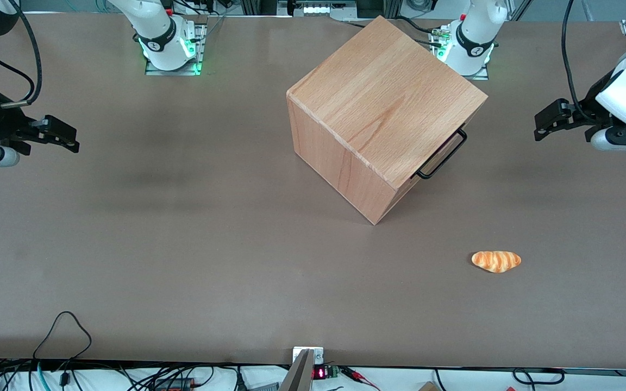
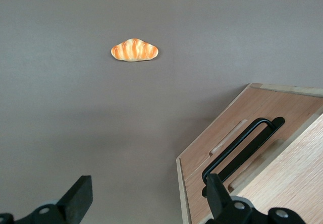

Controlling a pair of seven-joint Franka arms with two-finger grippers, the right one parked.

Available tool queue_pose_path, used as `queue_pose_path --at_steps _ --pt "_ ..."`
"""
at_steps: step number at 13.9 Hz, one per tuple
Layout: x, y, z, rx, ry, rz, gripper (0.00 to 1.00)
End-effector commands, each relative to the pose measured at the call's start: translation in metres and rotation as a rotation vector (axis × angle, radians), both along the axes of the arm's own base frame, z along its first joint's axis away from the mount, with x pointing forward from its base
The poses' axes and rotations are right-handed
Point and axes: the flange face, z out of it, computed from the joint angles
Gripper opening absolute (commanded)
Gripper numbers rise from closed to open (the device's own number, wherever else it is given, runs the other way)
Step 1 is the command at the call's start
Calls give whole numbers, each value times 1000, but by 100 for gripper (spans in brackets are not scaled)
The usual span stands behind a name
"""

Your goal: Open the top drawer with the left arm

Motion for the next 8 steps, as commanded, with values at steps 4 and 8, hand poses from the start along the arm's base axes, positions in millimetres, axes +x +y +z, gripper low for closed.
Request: queue_pose_path --at_steps 4,8 --pt "-4 1 4 27 -10 -8 100" --pt "-4 0 4 24 -8 -16 100"
